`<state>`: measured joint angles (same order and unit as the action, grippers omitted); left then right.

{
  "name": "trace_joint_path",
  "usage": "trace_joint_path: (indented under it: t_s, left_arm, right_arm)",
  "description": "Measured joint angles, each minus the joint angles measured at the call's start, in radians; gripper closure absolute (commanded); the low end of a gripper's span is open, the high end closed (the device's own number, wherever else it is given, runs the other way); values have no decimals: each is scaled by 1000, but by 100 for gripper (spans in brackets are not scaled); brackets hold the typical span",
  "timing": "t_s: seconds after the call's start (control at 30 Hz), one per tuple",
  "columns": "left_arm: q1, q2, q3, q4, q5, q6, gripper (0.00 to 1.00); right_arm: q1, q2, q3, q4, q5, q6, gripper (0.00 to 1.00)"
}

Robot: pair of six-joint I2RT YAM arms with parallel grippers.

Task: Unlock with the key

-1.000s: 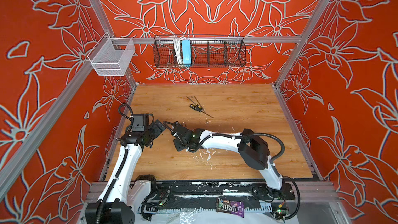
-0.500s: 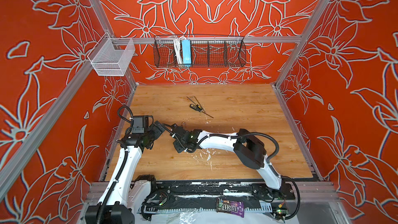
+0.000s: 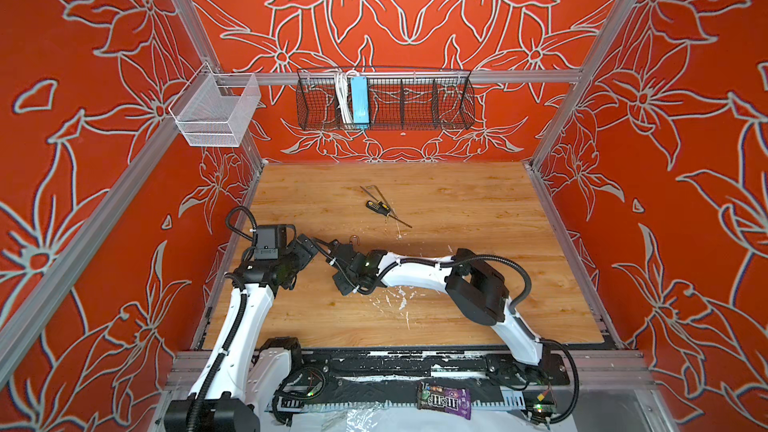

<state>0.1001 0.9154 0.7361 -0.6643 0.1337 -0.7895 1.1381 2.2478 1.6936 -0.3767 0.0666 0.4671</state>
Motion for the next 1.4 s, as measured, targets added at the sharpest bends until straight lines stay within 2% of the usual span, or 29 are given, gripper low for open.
trace_joint_path:
  t_s: [0.27,0.43,0.73,1.07,1.4]
  left_arm:
    - [0,0,-13,25,49,0,2]
    - [1,5,-13,60,124,15,5]
    - [-16,56,-13,164,320,-5,8]
    - [-305,196,5,331,349,-65,12]
    - [-535,278,43,488,281,-132,17]
  right_arm:
    - [-7,-66,-45,5,5,2,100]
    - [-32,-254,-179,48,-19,26,100]
    - [-146,-546,-353,103,-101,76,100]
    - [-224,-757,-484,64,-136,90,100]
    - [-281,-908,-556,3,-147,85,100]
